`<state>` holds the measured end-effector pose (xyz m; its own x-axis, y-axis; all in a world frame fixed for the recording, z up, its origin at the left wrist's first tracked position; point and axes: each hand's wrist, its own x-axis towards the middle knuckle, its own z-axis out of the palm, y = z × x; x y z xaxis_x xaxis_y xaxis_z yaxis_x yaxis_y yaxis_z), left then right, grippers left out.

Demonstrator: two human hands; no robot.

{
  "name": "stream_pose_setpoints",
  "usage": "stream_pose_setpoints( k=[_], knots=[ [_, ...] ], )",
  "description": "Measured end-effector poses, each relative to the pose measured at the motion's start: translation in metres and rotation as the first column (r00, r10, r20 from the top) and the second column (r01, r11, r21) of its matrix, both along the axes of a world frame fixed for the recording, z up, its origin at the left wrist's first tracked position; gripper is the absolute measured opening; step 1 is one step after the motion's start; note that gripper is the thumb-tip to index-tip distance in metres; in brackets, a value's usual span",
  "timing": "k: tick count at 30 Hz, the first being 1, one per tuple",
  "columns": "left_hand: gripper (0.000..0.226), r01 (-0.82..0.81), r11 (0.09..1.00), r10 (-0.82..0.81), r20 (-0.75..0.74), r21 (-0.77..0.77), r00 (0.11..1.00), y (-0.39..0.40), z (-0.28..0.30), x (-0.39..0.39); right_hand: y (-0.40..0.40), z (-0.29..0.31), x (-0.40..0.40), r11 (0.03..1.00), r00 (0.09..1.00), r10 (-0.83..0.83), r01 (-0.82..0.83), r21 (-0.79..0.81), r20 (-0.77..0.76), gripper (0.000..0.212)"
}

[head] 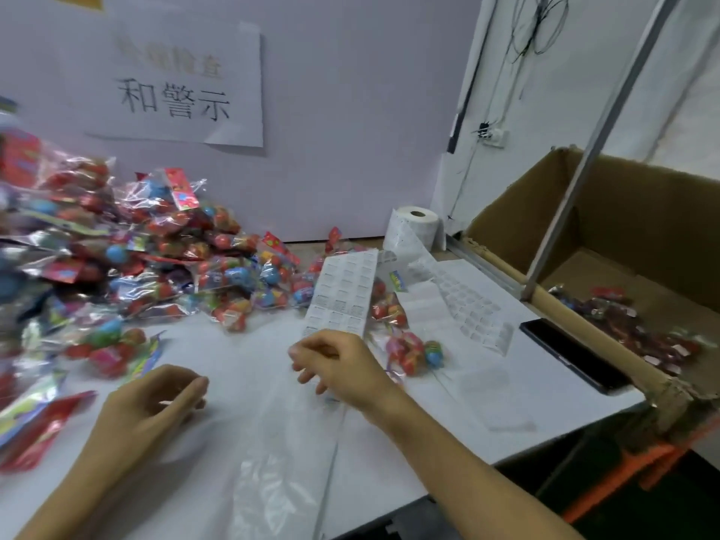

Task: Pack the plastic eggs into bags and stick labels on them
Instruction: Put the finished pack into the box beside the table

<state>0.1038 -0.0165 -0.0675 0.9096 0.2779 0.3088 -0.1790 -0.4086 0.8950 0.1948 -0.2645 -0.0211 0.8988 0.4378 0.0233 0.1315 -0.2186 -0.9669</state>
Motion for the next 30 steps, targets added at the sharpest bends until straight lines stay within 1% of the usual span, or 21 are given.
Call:
stream_pose_setpoints(
  k=[2,4,6,7,10,13,15,16,17,18,21,24,25,27,30],
  knots=[
    [0.007,-0.008,0.999,0.008,-0.019,-0.037,1.000,-0.003,0.003,0.003,0.028,0.005,-0.002,0.992,0.991,0.100,-0.092,-0.092,0.087,0.019],
    [0.012,-0.021,0.998,0.019,-0.031,-0.054,0.999,-0.002,0.001,0.004,0.054,0.009,-0.003,0.979,0.975,0.175,-0.159,-0.126,0.133,0.018],
    [0.016,-0.030,0.997,0.026,-0.052,-0.067,0.998,-0.004,0.004,0.003,0.077,0.010,-0.001,0.969,0.962,0.220,-0.196,-0.152,0.159,0.016],
    [0.014,-0.041,0.996,0.037,-0.050,-0.084,0.998,-0.005,0.004,0.004,0.086,0.008,0.002,0.968,0.960,0.218,-0.190,-0.164,0.177,0.017],
    [0.009,-0.092,0.988,0.088,-0.038,-0.127,0.995,-0.002,0.005,0.004,0.111,-0.003,0.016,0.975,0.952,0.169,-0.123,-0.187,0.254,0.023],
    [0.010,-0.175,0.970,0.170,-0.046,-0.169,0.984,0.003,0.007,0.005,0.127,-0.021,0.035,0.969,0.913,0.051,0.053,-0.241,0.404,0.040],
    [0.010,-0.213,0.953,0.204,-0.063,-0.217,0.977,0.006,0.006,0.007,0.132,-0.035,0.046,0.930,0.903,0.055,0.109,-0.351,0.427,0.058],
    [0.010,-0.218,0.947,0.206,-0.072,-0.237,0.976,0.007,0.006,0.008,0.134,-0.041,0.050,0.896,0.899,0.093,0.111,-0.429,0.428,0.064],
    [0.010,-0.217,0.945,0.203,-0.082,-0.244,0.976,0.007,0.007,0.009,0.134,-0.047,0.053,0.863,0.891,0.131,0.114,-0.492,0.435,0.065],
    [0.010,-0.213,0.946,0.197,-0.087,-0.245,0.977,0.008,0.007,0.009,0.134,-0.051,0.055,0.850,0.877,0.150,0.122,-0.513,0.457,0.063],
    [0.010,-0.219,0.942,0.200,-0.099,-0.253,0.975,0.007,0.010,0.009,0.130,-0.051,0.053,0.888,0.844,0.095,0.168,-0.428,0.529,0.046],
    [0.009,-0.234,0.939,0.215,-0.102,-0.251,0.971,0.006,0.011,0.007,0.123,-0.043,0.042,0.859,0.817,0.088,0.227,-0.459,0.570,0.034],
    [0.008,-0.242,0.938,0.223,-0.102,-0.248,0.969,0.006,0.011,0.007,0.121,-0.041,0.038,0.857,0.820,0.097,0.219,-0.466,0.564,0.032],
    [0.005,-0.262,0.937,0.241,-0.116,-0.233,0.964,0.007,0.010,0.006,0.117,-0.035,0.028,0.882,0.839,0.095,0.179,-0.436,0.536,0.029],
    [0.006,-0.300,0.927,0.266,-0.170,-0.224,0.949,0.011,0.008,0.007,0.116,-0.027,0.013,0.950,0.879,0.037,0.117,-0.291,0.475,0.026]
  ],
)
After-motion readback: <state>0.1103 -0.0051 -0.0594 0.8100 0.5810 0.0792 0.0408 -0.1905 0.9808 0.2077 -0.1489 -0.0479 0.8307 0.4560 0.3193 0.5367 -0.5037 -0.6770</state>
